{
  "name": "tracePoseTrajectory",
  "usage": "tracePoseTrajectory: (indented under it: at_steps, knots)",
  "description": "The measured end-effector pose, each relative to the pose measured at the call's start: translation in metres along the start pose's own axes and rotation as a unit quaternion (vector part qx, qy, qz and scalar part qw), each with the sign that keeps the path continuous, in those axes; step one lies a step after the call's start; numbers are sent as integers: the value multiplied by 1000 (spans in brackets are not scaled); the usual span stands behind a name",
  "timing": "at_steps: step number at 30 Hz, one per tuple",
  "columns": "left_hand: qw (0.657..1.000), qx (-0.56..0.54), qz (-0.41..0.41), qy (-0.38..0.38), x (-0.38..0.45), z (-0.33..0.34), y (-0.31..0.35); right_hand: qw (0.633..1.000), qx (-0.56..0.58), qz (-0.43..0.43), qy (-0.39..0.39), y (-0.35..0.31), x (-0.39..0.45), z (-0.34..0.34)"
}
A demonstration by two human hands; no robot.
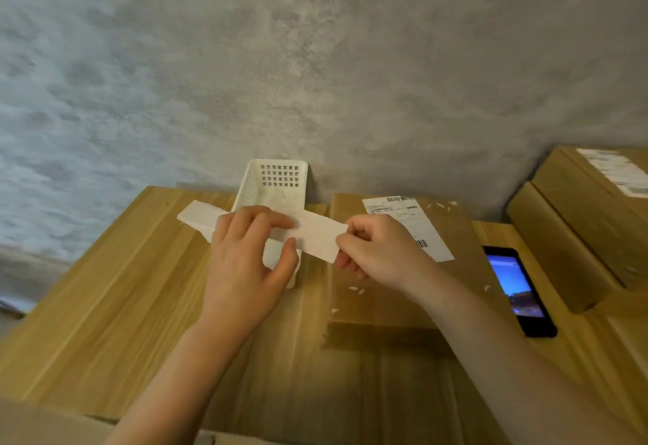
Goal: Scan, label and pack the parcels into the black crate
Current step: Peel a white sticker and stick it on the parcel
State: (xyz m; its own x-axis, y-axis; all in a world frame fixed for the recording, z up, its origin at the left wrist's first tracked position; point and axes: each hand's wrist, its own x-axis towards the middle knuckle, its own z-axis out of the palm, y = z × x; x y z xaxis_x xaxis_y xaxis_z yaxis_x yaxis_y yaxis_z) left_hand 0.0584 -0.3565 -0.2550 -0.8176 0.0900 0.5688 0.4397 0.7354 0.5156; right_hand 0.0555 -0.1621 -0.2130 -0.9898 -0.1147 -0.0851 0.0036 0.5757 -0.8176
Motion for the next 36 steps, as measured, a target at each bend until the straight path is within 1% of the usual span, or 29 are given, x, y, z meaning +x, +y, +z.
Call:
tracePoseTrajectory:
  at_steps: [2,4,5,8,10,12,15,17,20,23,27,31,36]
  knots:
    - [998,-35,-55,-17,2,3,5,999,-36,-9,11,12,-12,-12]
    - [987,-99,-105,-70,3,10,15,998,-58,-5,26,26,-26,-25]
    - [981,-119,-117,-97,3,14,21,997,-66,-3,30,33,-32,-31]
    - [971,-131,-125,-158,3,26,40,998,-58,13,26,52,-48,-46]
    - [964,-145,-132,-179,3,36,51,999,-38,26,25,64,-55,-55]
    - [955,-162,-145,-202,4,44,59,998,-30,46,40,74,-59,-65]
    - [946,-167,-155,-231,5,56,70,992,-70,79,63,86,-65,-76]
    - [954,-125,-126,-241,5,63,75,987,-101,97,74,94,-67,-78]
    - [965,-56,-51,-252,4,70,80,980,-141,106,91,100,-67,-76]
    - [962,-18,0,-272,3,76,81,969,-202,106,97,102,-66,-75]
    - [962,32,58,-265,2,83,81,961,-238,103,91,102,-64,-73]
    - [958,68,90,-262,3,85,82,947,-287,102,97,101,-62,-68]
    - [954,83,111,-266,3,86,81,942,-303,107,99,99,-61,-66]
